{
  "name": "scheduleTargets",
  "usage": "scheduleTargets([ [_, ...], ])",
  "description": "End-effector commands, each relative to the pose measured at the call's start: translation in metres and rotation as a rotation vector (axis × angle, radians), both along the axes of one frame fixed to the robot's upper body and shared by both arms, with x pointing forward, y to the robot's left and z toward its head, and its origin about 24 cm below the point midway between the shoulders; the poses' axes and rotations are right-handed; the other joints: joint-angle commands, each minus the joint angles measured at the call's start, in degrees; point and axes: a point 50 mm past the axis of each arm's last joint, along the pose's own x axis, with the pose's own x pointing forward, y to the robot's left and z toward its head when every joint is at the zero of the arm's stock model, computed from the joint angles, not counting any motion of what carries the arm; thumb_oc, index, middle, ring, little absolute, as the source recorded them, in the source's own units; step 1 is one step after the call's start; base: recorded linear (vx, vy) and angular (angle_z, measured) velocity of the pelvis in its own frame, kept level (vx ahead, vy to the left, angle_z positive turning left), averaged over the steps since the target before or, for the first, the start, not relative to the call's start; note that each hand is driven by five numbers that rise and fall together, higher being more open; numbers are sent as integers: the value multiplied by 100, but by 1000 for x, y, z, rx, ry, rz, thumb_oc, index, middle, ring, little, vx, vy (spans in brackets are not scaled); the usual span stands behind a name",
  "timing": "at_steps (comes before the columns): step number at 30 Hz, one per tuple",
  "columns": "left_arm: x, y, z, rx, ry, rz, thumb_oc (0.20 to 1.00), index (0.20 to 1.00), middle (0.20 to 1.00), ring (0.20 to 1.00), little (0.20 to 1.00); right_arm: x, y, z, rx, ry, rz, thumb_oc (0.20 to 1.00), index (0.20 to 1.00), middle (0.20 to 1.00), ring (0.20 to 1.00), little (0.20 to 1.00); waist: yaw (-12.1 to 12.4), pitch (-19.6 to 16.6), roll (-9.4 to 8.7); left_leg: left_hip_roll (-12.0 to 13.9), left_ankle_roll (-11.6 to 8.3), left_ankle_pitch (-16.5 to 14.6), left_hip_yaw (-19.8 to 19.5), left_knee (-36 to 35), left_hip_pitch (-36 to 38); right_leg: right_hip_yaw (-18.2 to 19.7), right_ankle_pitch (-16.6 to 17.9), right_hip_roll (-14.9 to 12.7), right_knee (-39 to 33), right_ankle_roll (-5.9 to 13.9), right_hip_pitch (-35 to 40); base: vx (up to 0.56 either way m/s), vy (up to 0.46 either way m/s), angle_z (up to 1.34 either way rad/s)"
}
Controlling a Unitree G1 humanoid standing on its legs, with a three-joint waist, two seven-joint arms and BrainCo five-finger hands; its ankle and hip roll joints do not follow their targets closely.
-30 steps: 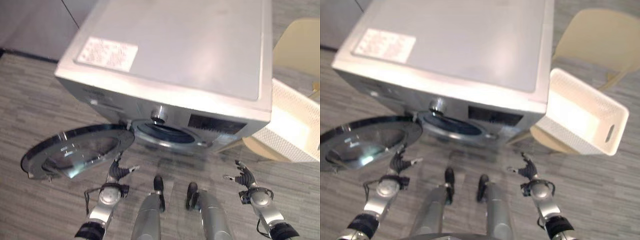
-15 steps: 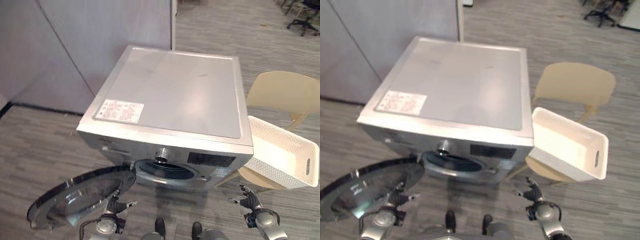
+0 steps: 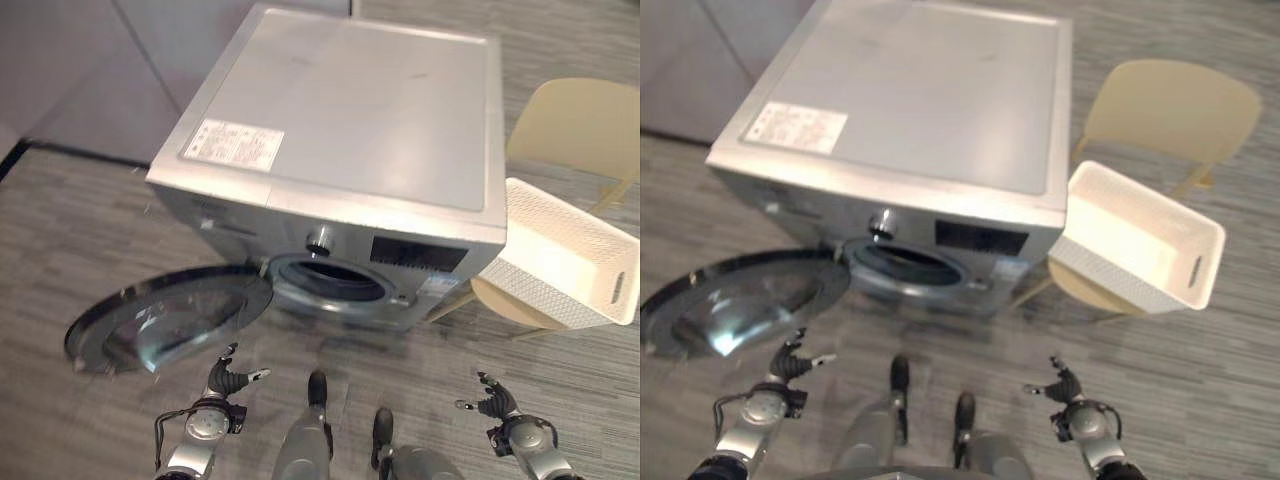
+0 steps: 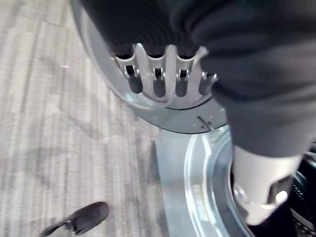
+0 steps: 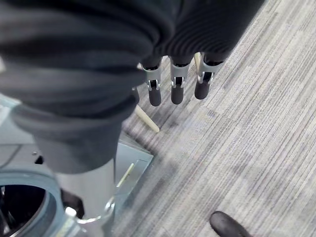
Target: Grab the laundry basket,head to the washer,open it,put in the laundry and shut it.
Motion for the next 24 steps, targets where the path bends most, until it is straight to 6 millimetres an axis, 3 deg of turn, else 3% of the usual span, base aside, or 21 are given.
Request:
scheduleTargets([
  [1,21,8,26,49,-148,-16,1000,1000,1000,1000,1000,5,-10,12,-17,-70,2,1000,1000,1000,1000,1000,-328,-136,-276,-655,706,-1430,242,829,53,75,94,-496,-380,708,191,-131,34,53],
  [3,22,11,30,58,-165,-5,1000,1000,1000,1000,1000,5,-12,12,-28,-62,15,1000,1000,1000,1000,1000,-363,-172,-314,-757,716,-1845,142,1079,366,88,172,-565,-445,727,213,-43,78,58],
  [4,23,13,33,66,-182,4,1000,1000,1000,1000,1000,6,-13,13,-30,-61,20,1000,1000,1000,1000,1000,-375,-261,-280,-825,746,-1879,-49,891,564,90,198,-515,-525,753,244,91,96,25],
  [7,25,21,41,127,-202,5,1000,1000,1000,1000,1000,6,-14,14,-24,-62,22,1000,1000,1000,1000,1000,-375,-364,-305,-823,774,-1915,-35,791,666,144,214,-507,-548,770,348,92,83,2],
  [12,40,43,73,291,-291,-15,1000,1000,1000,1000,1000,3,-17,16,-18,-65,32,1000,1000,1000,1000,1000,-404,-458,-372,-749,775,-1969,86,750,845,149,178,-509,-568,779,508,94,74,-26],
  [20,81,95,156,673,-409,-7,1000,1000,1000,1000,1000,-1,-21,21,-29,-61,82,1000,1000,1000,1000,1000,-557,-508,-463,-625,735,-2060,255,748,919,161,170,-526,-527,855,533,74,58,-5],
  [24,104,122,216,856,-460,65,1000,1000,1000,1000,1000,7,-19,24,-36,-71,112,1000,1000,1000,1000,1000,-656,-417,-527,-573,727,-2044,245,836,639,180,264,-520,-482,907,252,-9,22,-1],
])
